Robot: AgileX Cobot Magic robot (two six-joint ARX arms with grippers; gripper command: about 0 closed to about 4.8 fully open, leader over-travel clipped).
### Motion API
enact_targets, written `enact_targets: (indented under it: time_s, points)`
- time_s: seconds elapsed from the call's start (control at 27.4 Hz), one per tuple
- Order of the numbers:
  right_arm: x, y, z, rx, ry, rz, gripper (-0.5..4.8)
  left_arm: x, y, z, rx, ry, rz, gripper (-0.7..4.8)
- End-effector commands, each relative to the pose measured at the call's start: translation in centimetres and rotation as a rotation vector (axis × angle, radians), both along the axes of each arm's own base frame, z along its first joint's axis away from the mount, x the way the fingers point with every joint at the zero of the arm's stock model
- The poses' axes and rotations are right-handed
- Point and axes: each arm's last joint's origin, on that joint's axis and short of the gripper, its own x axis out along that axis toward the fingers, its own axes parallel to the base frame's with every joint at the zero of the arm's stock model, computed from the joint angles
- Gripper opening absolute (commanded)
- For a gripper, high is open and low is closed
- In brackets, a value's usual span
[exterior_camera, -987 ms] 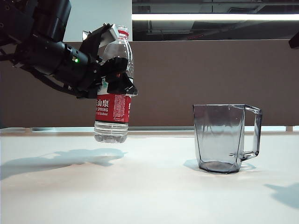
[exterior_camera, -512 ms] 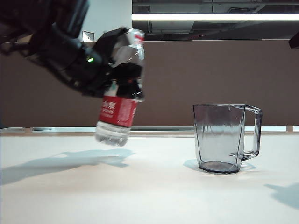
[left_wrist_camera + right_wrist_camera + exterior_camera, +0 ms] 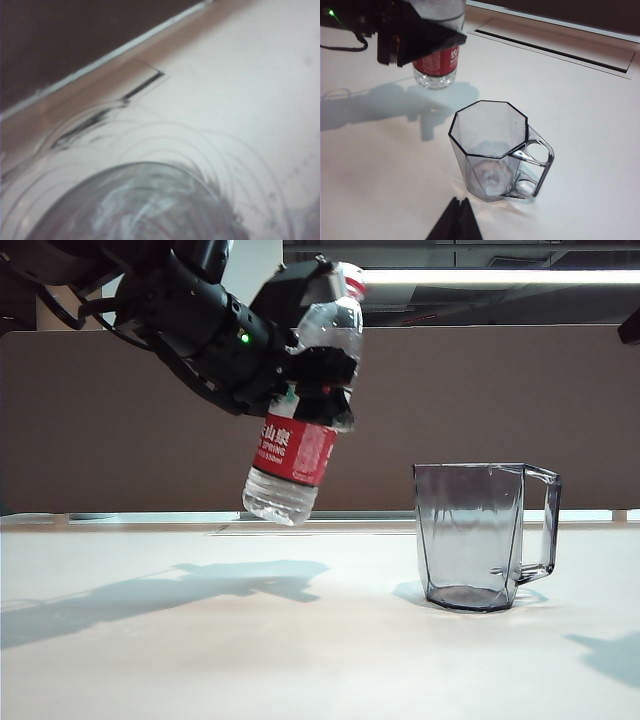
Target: Pick up the mineral water bottle with the left hand on the table and pour water into the mug until it's half full.
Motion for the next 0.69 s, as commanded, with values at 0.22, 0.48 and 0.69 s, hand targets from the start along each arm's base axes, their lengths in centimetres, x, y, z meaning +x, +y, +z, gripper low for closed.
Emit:
enact_targets:
  time_s: [0.22, 0.48, 0.69]
  points:
    - [0.0, 0.0, 0.4, 0.014, -0.023, 0.002, -0.05, 0.2, -0.8, -0.2, 0.08, -0.081, 0.04, 2.74]
    - [0.0, 0.0, 0.4, 0.015, -0.023, 0.005, -0.05, 0.4, -1.0, -0.9, 0.153, -0.12, 0.021, 2.74]
    - [0.0, 0.0, 0.4, 0.015, -0.023, 0.005, -0.05, 0.1, -2.1, -0.9, 0.242, -0.187, 0.005, 2.74]
